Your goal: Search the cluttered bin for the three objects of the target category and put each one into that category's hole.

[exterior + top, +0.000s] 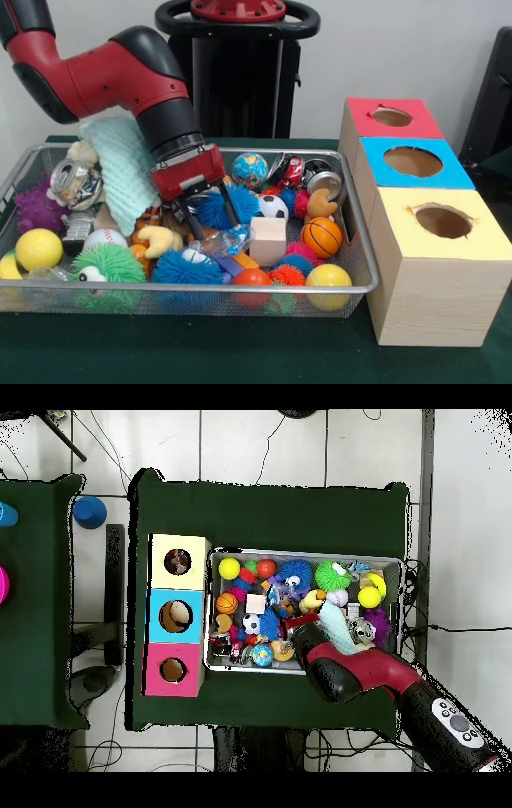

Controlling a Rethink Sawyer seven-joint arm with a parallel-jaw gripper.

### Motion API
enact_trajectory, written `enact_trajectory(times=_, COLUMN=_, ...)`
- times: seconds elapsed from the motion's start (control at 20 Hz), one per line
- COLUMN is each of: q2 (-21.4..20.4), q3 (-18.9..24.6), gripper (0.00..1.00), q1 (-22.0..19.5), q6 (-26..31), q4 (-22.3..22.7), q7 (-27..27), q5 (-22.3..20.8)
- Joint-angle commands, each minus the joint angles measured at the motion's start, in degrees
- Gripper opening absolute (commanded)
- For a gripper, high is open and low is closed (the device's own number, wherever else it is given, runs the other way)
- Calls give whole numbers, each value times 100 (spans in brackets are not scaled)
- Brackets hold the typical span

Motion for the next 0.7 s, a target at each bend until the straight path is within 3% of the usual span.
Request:
enact_trajectory(times=0.05, q2=834, q3=-23, gripper=100, q1=9, q6=814, q4=-386, q7=-153, q5=-188)
enact_trajectory(times=0.4, q2=995, q3=34, gripper=100, q1=17, q6=928, q4=-312, q7=-270, q5=-168)
enact_trajectory(times=0.7, q2=595, q3=-412, gripper=100, q1=562, q6=358, q4=-147, q7=304, q5=-185)
